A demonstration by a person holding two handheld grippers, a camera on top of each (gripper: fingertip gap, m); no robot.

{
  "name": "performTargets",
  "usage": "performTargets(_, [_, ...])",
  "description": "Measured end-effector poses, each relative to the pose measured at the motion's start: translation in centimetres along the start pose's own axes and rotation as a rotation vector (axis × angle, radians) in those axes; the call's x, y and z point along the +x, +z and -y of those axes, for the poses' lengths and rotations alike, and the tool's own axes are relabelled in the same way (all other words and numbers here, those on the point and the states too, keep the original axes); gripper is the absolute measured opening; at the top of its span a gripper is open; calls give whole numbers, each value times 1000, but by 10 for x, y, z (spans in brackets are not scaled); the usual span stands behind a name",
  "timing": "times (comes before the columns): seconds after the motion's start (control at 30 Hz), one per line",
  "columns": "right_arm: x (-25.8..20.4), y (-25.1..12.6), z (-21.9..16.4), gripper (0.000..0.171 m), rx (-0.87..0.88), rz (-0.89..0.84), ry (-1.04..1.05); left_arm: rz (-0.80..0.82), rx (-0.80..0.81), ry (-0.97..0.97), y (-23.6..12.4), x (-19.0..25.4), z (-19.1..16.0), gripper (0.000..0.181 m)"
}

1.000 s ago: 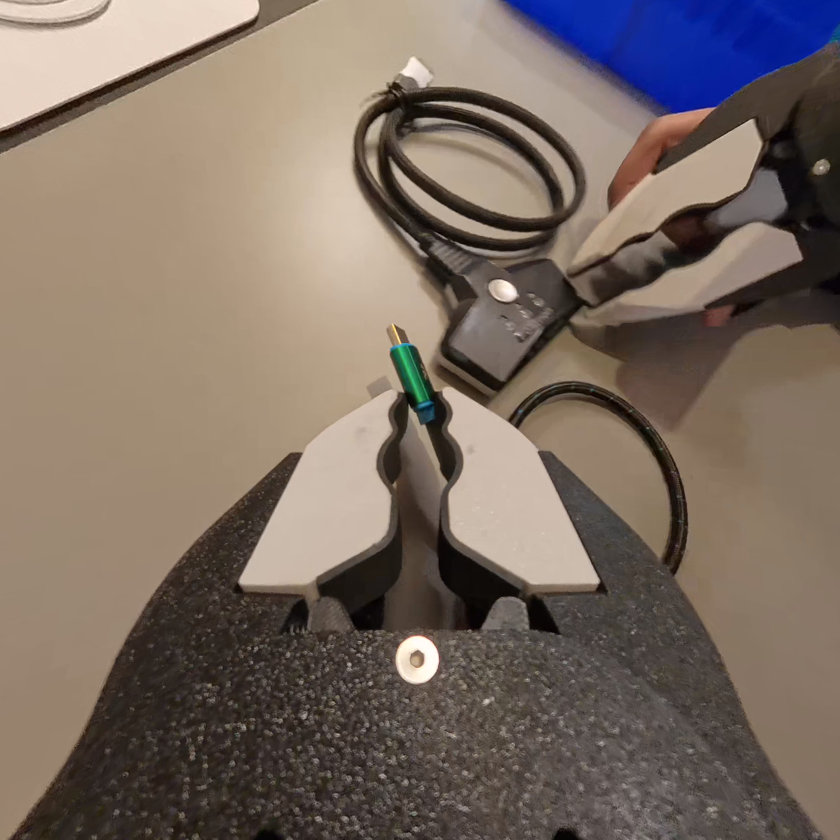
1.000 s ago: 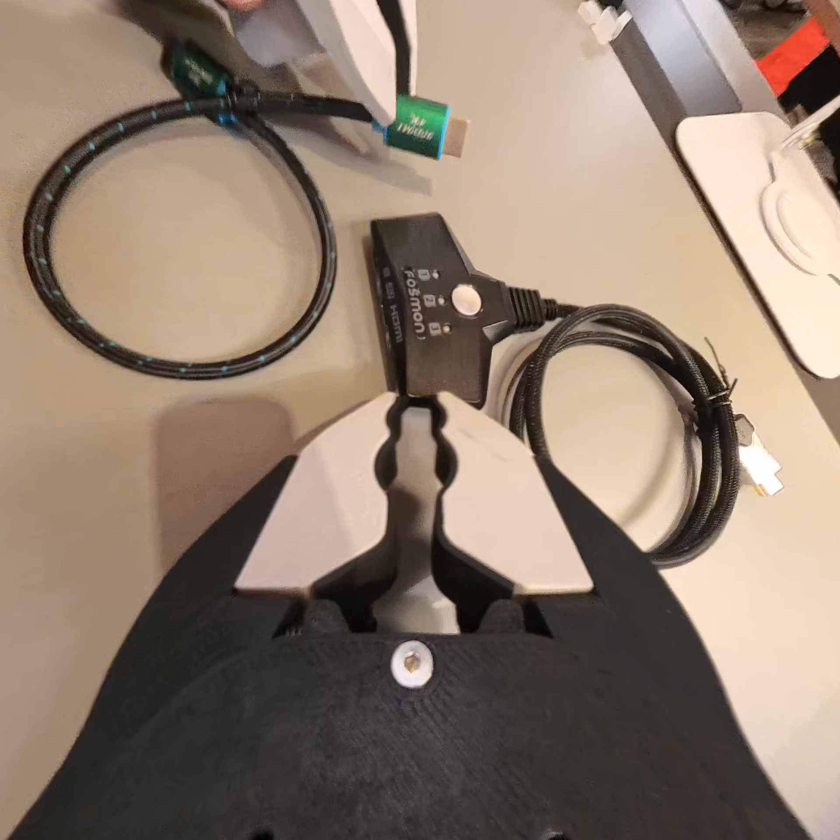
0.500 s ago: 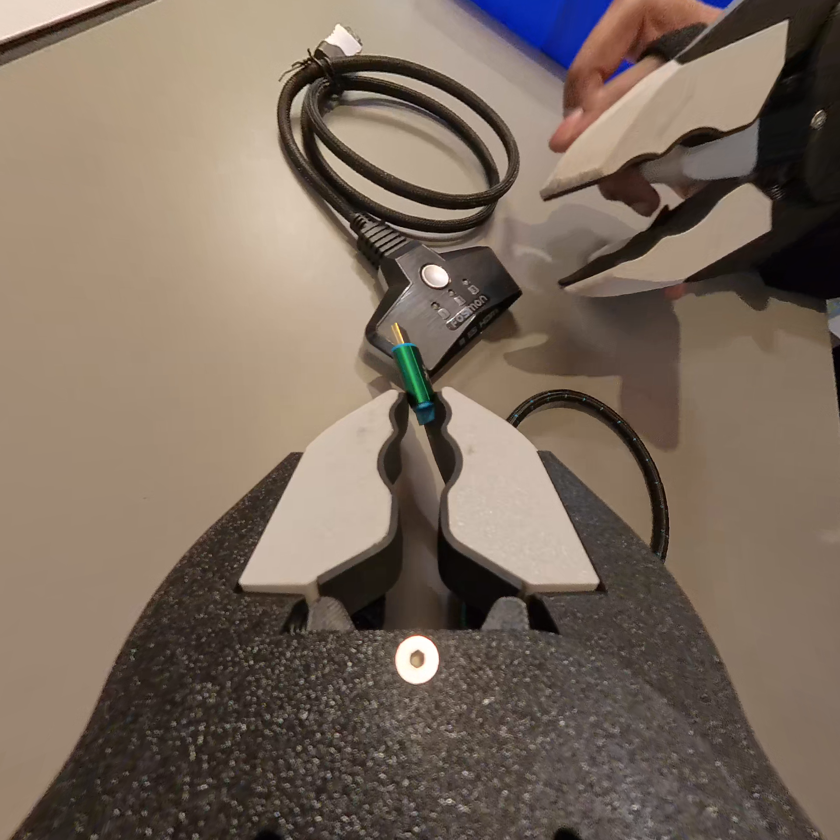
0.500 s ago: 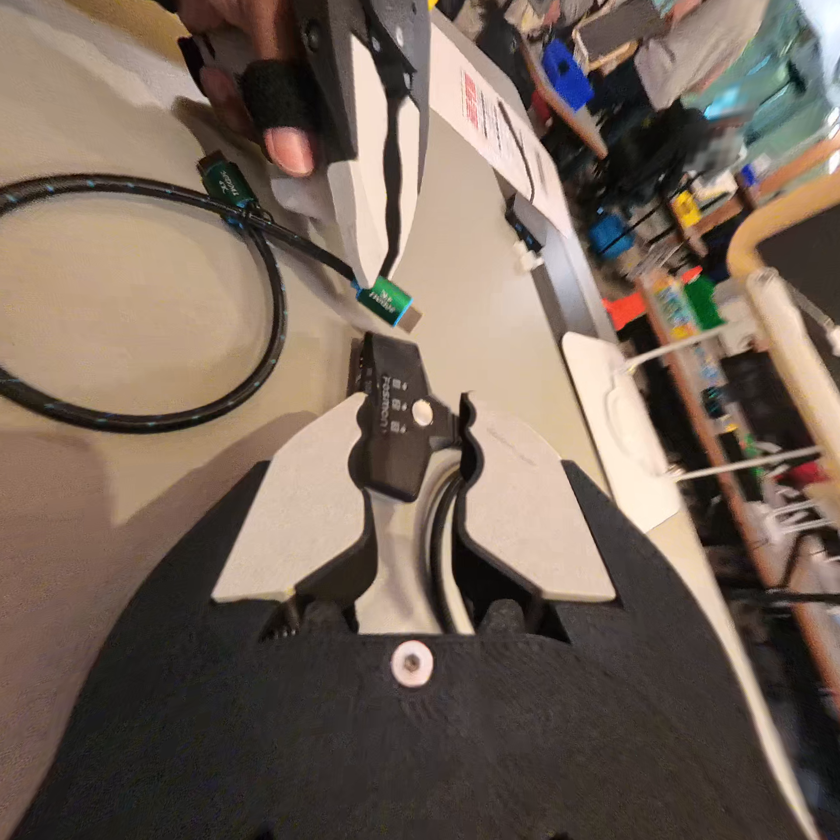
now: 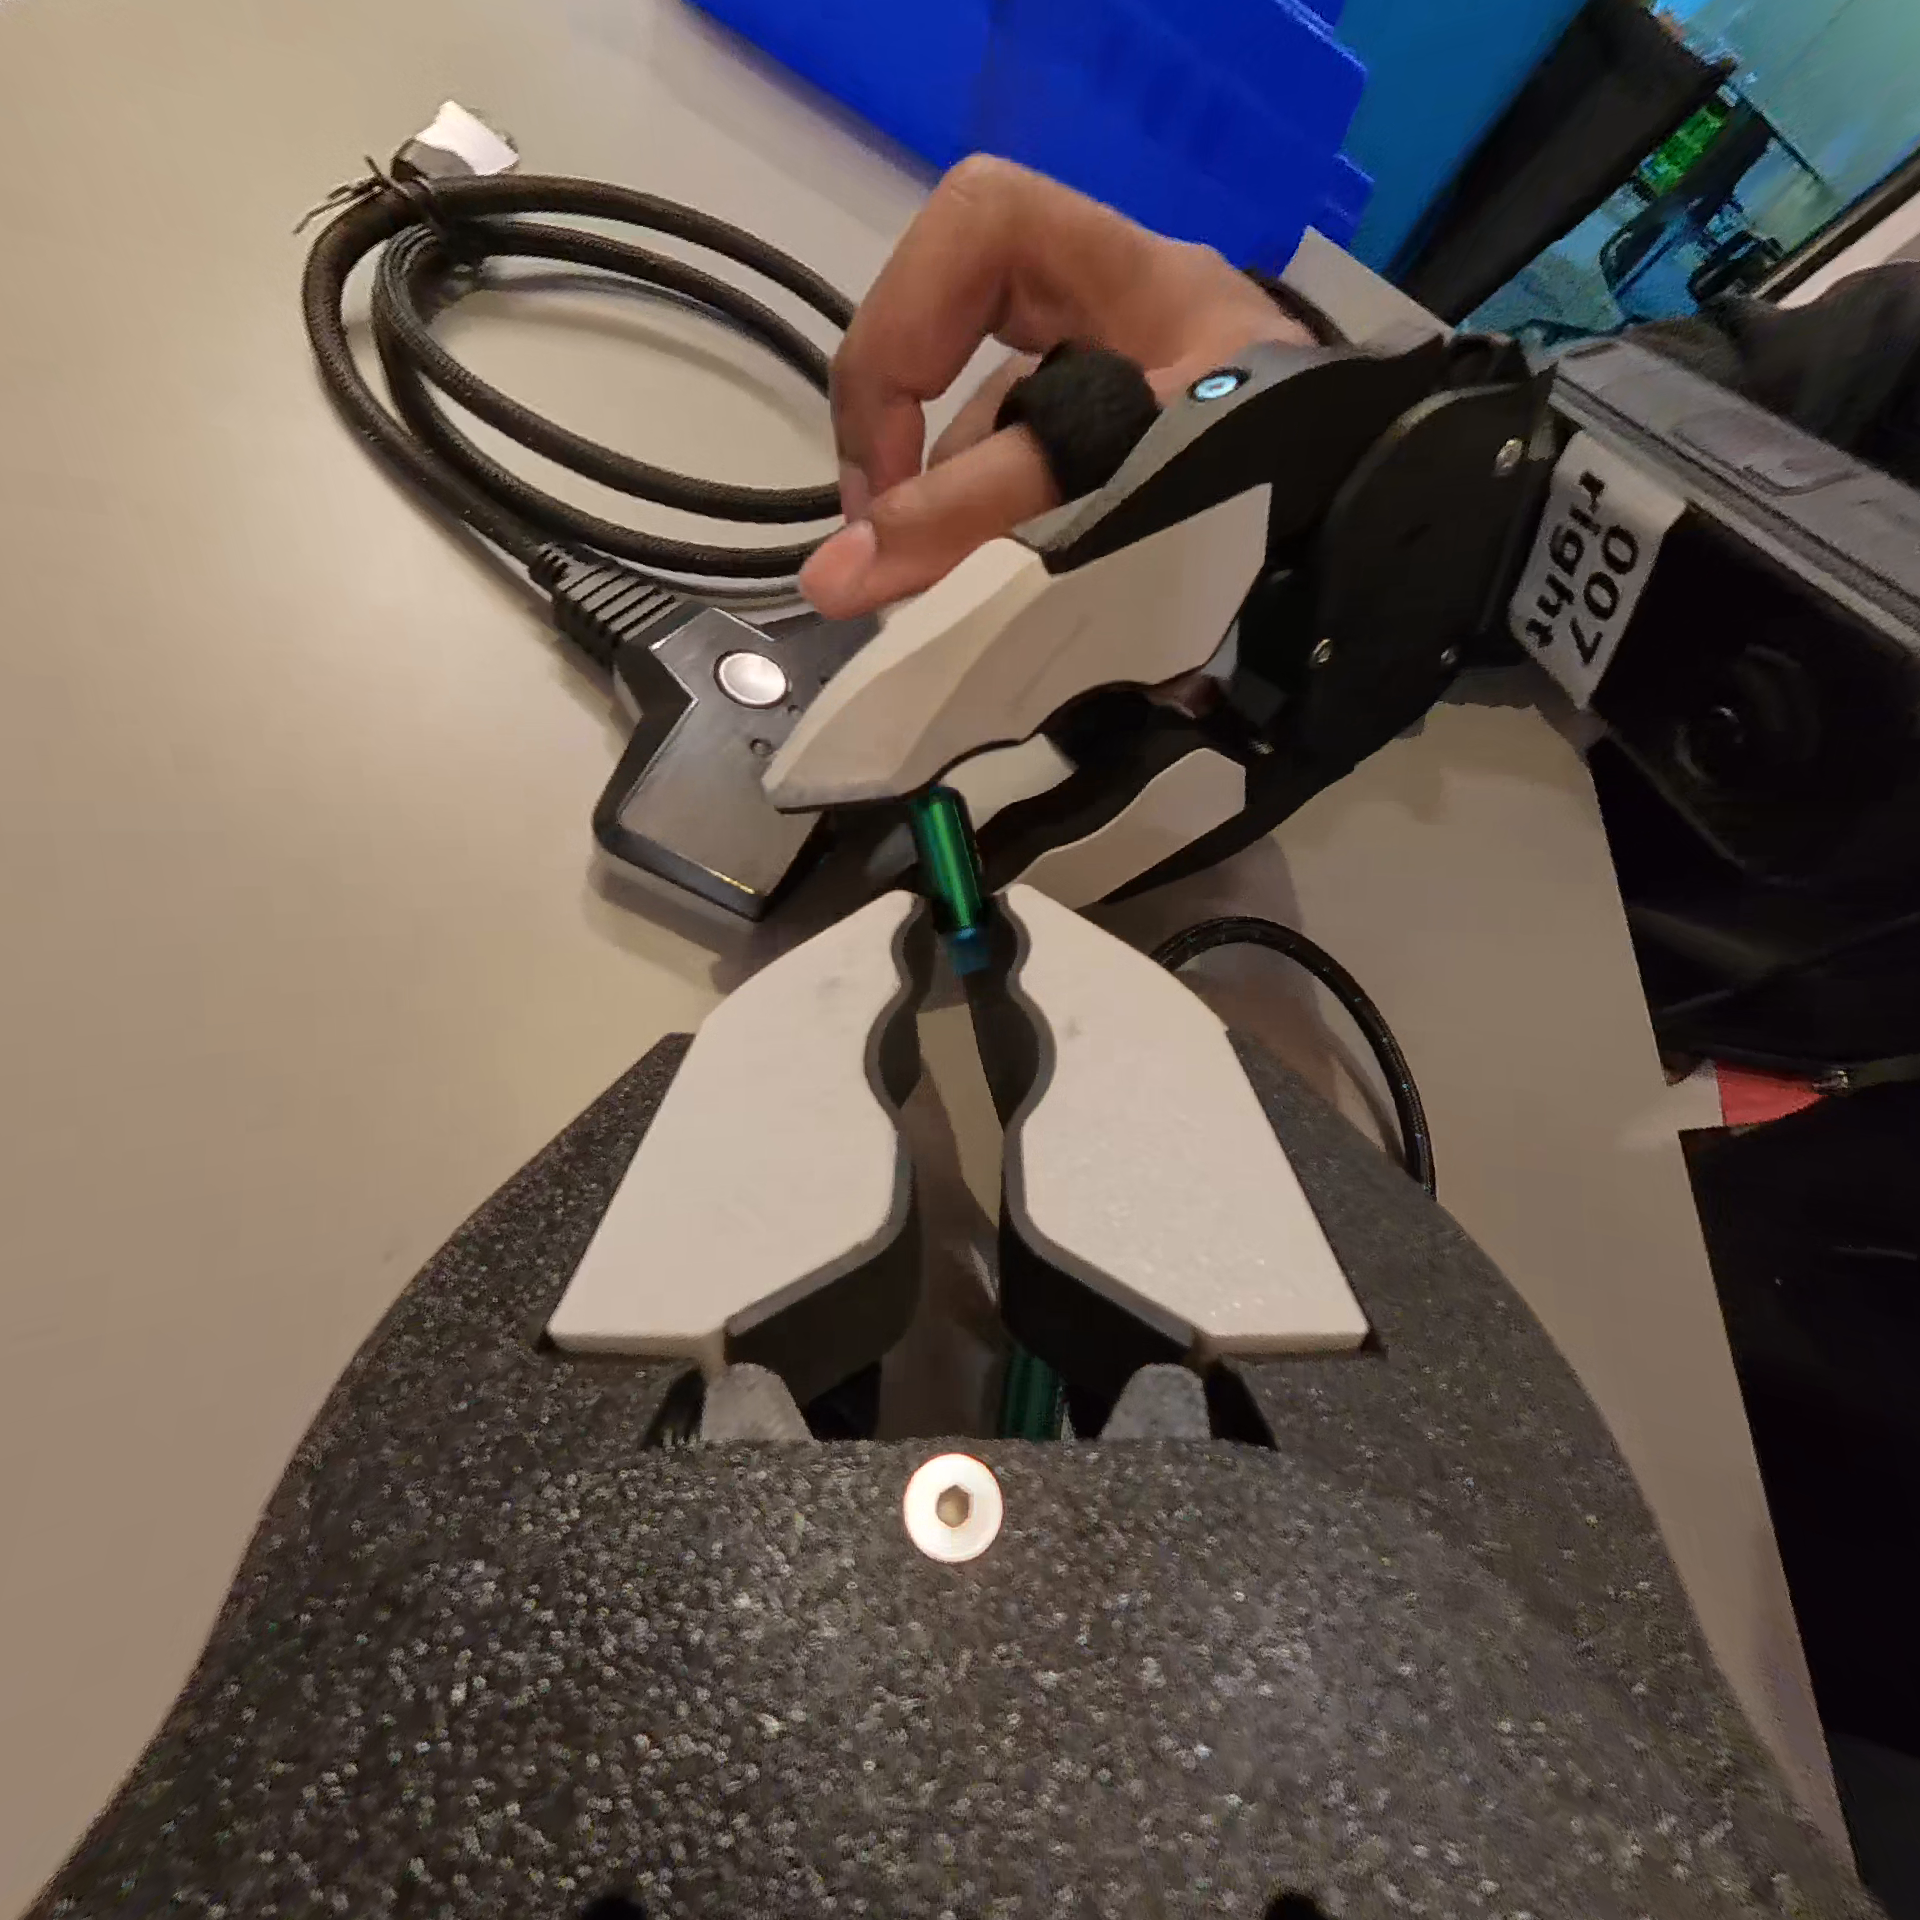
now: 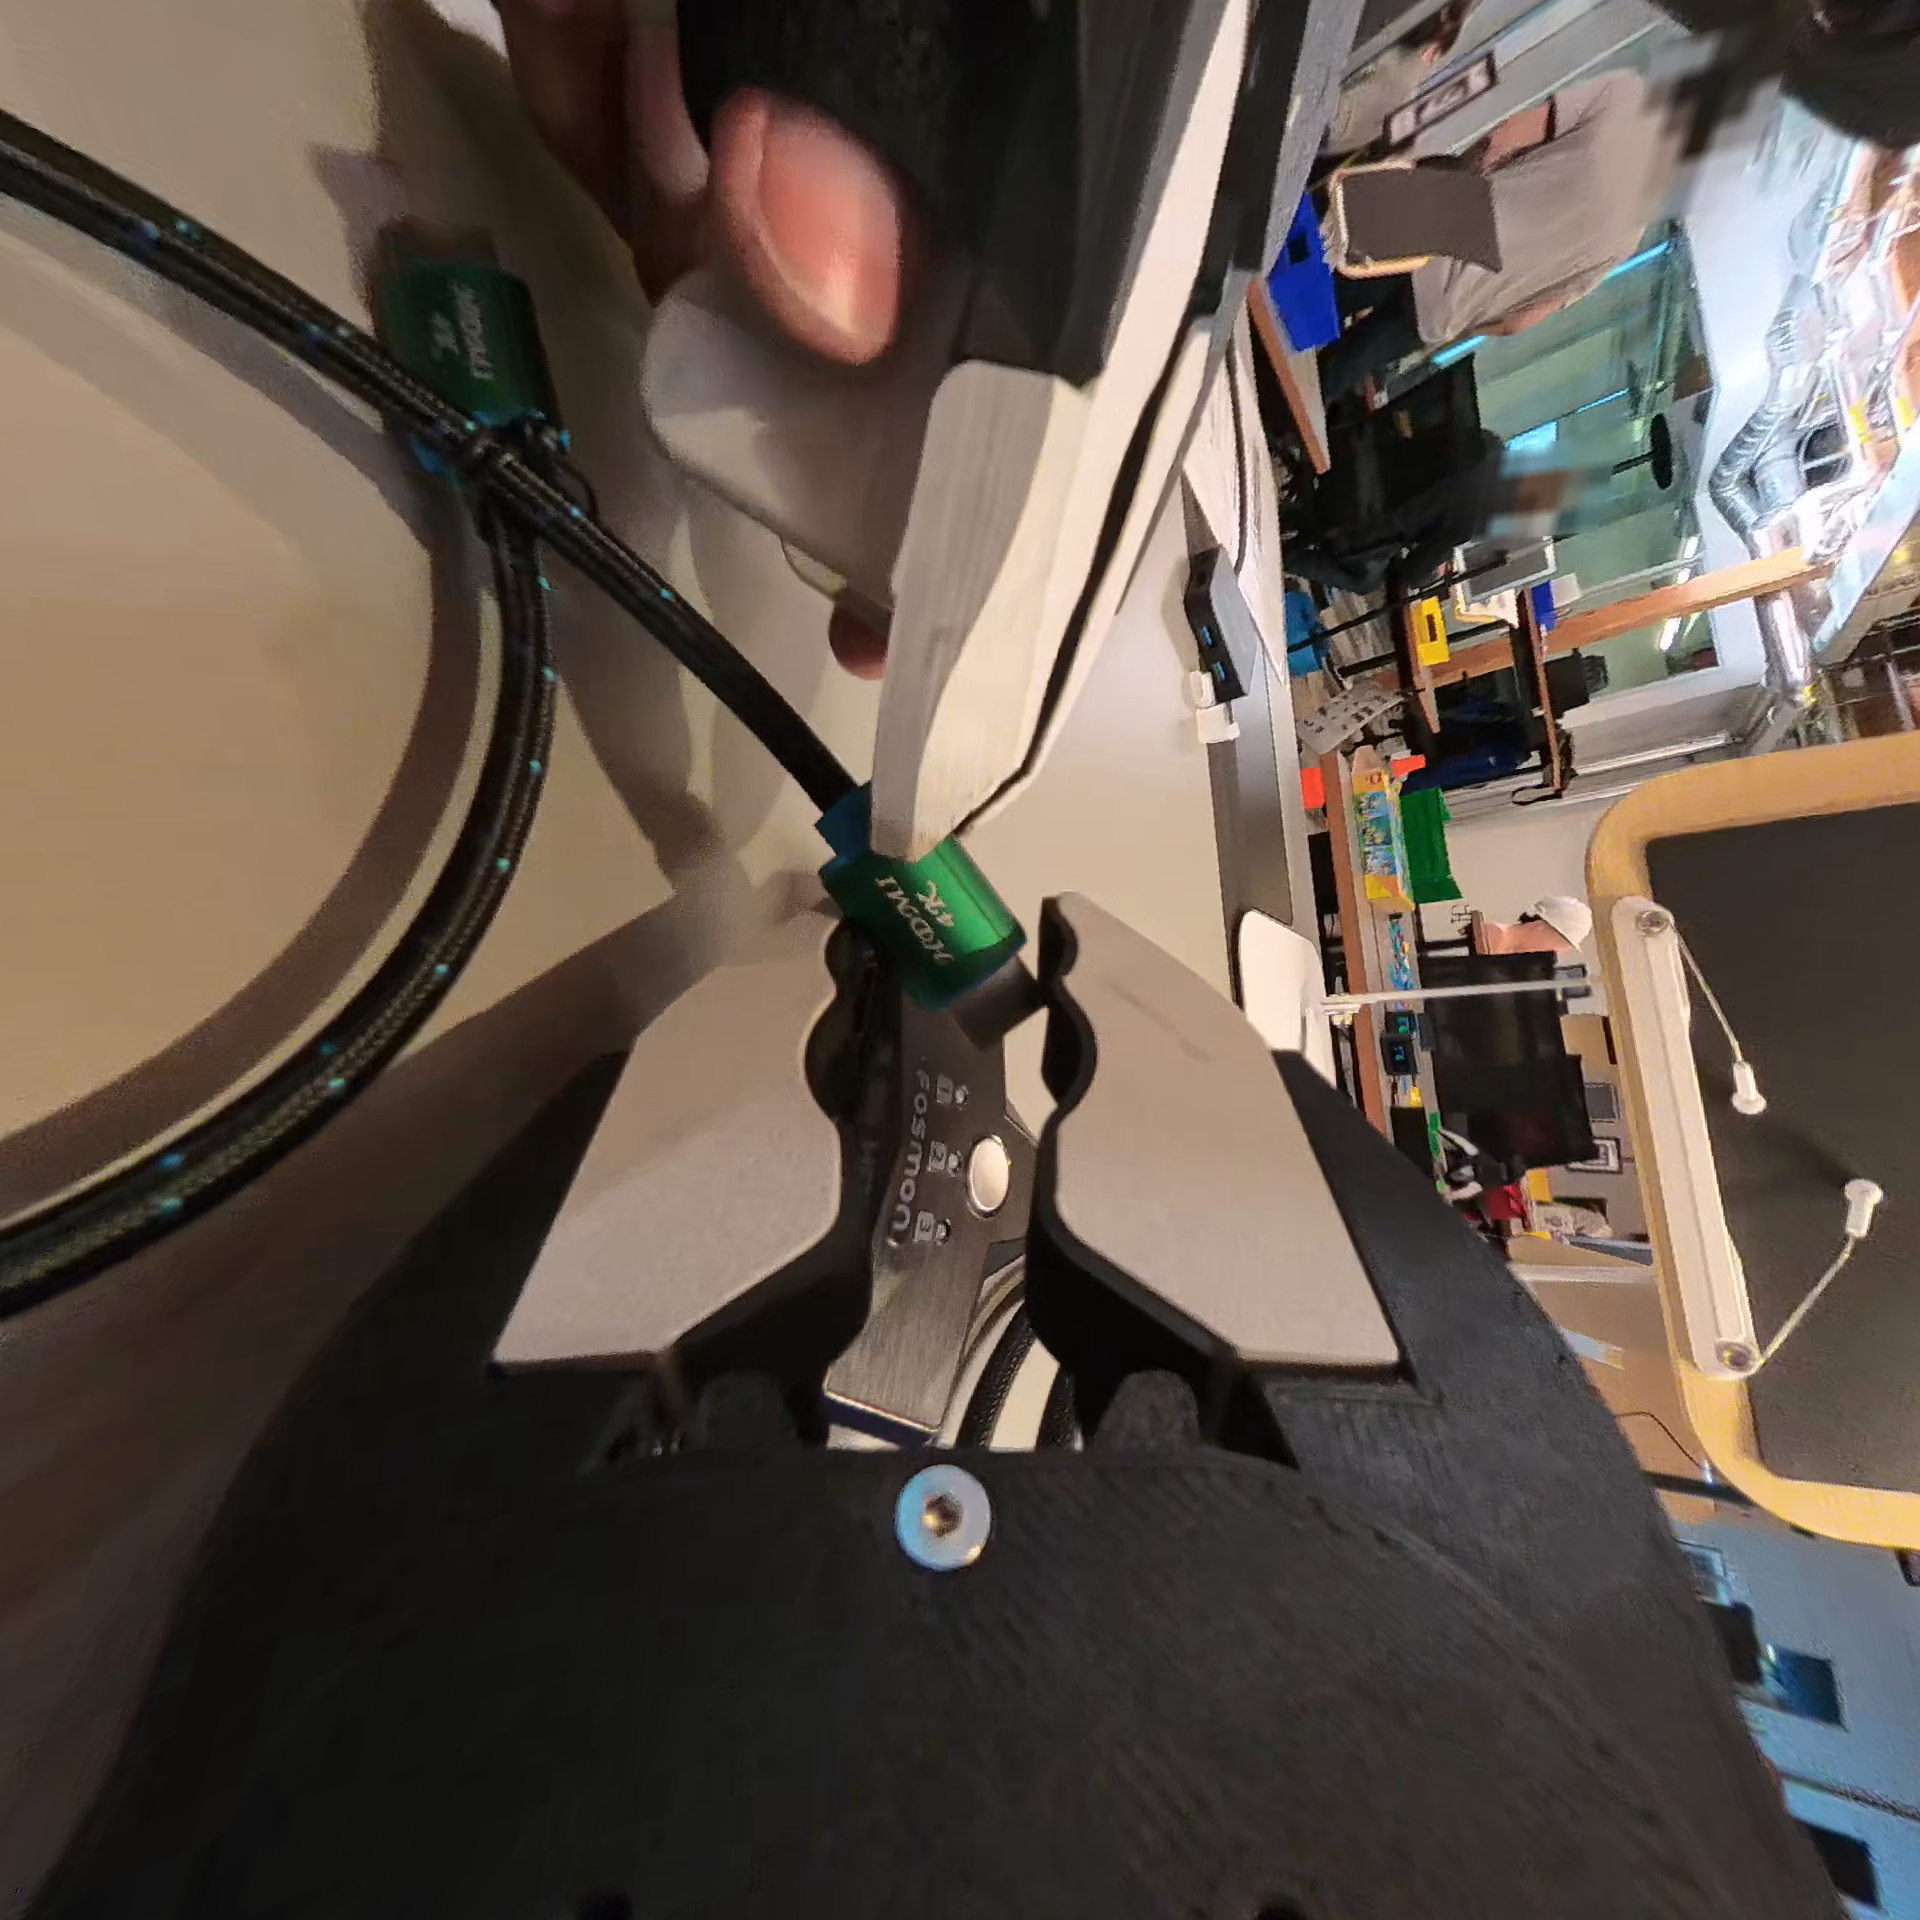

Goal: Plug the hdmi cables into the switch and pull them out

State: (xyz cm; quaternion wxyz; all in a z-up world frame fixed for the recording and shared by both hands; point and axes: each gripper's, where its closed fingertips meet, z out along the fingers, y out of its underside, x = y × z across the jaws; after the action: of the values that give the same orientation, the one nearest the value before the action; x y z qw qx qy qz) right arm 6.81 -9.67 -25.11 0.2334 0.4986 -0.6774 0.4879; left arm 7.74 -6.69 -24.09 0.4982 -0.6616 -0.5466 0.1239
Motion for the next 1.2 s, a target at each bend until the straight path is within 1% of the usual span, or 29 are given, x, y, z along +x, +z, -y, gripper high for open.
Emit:
performTargets(0.07, [-2,-3,-3,30,9,4,15,-2,0,10,2,2,0,12])
performTargets(0.13, [-4,-4,-7,29,7,6,34,17,-7,10,4,-1,-1,24])
performTargets(0.23, [-3,-5,-9,29,-8,-7,60,-4,-36,18,10,4,-6,27])
performTargets(0.27, [-2,-5,-10,30,-15,-17,65,-1,-48,22,13,4,-7,27])
performTargets(0.3, [-2,-5,-10,30,-18,-22,66,10,-56,25,15,3,-8,22])
performTargets(0.33, [-2,-5,-10,30,-24,-26,64,26,-60,23,17,1,-8,14])
performTargets(0.43, [0,-6,-16,31,-52,-37,74,39,-55,-20,21,-2,-6,12])
performTargets(0.5, [3,-8,-23,32,-92,-19,130,44,-42,-52,21,-4,-4,12])
performTargets(0.53, [6,-11,-27,32,-108,0,175,54,-42,-62,20,-6,-4,12])
performTargets(0.6, [9,-16,-36,42,-147,65,290,70,-36,-71,16,-10,-4,12])
performTargets(0.7, [2,-25,-51,62,-227,260,515,89,-25,-89,10,-17,-4,12])
performTargets(0.73, [-2,-29,-53,64,-236,328,583,92,-23,-94,9,-18,-4,12])
performTargets(0.77, [-4,-31,-54,65,-235,373,638,94,-24,-98,9,-18,-5,12])
performTargets(0.87, [-7,-33,-63,66,-248,436,745,93,-33,-103,9,-18,-6,12])
performTargets(1.0, [-24,-33,-69,68,-293,522,767,107,-54,-123,10,-21,-10,12])
performTargets(1.1, [-25,-32,-70,67,-319,539,795,115,-66,-152,10,-23,-13,12])
performTargets(1.2, [-23,-29,-71,62,-339,538,815,117,-66,-180,9,-25,-14,12])
